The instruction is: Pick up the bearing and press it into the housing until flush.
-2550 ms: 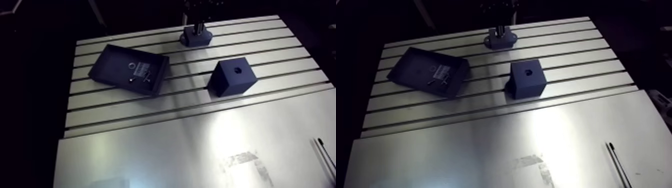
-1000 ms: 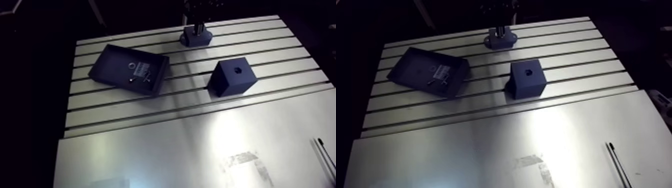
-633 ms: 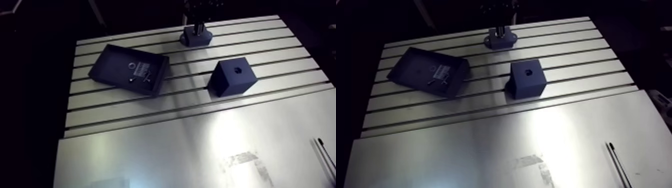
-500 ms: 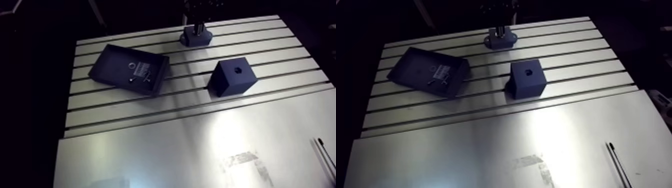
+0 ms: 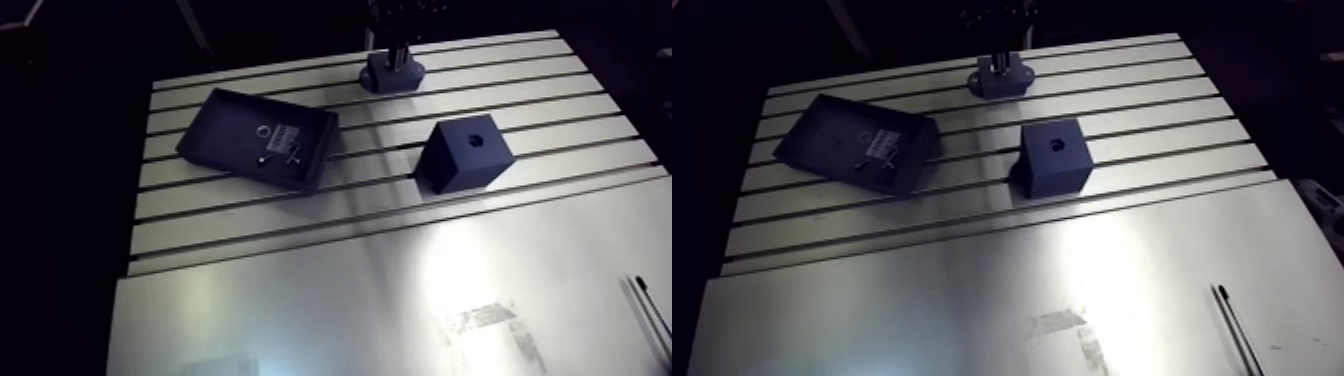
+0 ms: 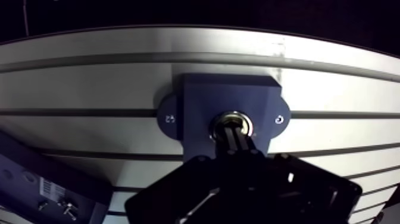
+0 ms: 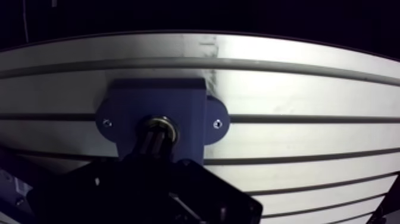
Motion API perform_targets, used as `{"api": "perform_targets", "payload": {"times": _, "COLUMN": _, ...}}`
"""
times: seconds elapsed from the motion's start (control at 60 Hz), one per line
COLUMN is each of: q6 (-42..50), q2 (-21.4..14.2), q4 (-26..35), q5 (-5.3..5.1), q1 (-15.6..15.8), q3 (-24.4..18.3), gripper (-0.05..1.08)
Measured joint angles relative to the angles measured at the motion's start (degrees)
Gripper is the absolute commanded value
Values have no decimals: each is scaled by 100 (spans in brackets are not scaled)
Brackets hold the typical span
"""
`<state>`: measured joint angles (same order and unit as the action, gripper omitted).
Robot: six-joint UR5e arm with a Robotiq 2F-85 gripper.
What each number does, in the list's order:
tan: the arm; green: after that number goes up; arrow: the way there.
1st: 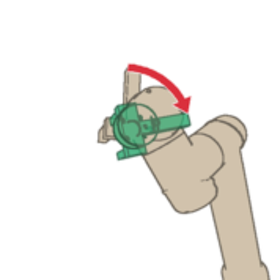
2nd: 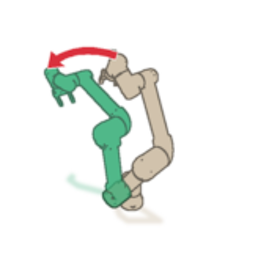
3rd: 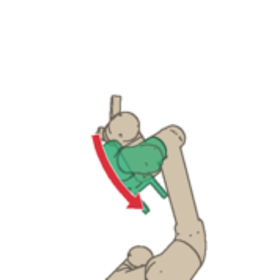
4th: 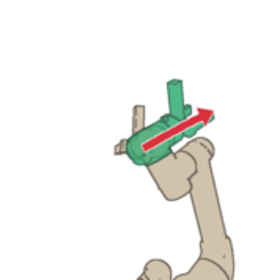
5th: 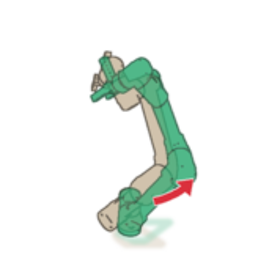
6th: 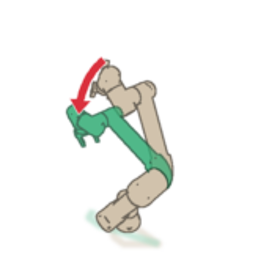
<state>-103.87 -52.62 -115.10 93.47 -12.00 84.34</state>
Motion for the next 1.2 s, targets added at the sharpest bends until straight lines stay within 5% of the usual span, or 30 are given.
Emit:
{"api": "perform_targets", "payload": {"times": 1.067, "q6": 1, "q2": -188, "q4": 21, "q5": -22, "q1": -2, "q3": -38, "gripper": 107}}
{"api": "perform_targets", "payload": {"times": 1.1, "q6": 1, "q2": -216, "q4": 27, "q5": -24, "q1": 0, "q3": -37, "gripper": 99}}
{"api": "perform_targets", "payload": {"times": 1.117, "q6": 2, "q2": -231, "q4": 31, "q5": -24, "q1": 1, "q3": -37, "gripper": 76}}
{"api": "perform_targets", "payload": {"times": 1.15, "q6": 2, "q2": -260, "q4": 46, "q5": -24, "q1": 4, "q3": -37, "gripper": 2}}
{"api": "perform_targets", "payload": {"times": 1.2, "q6": 2, "q2": -336, "q4": 125, "q5": -22, "q1": 13, "q3": -41, "gripper": 1}}
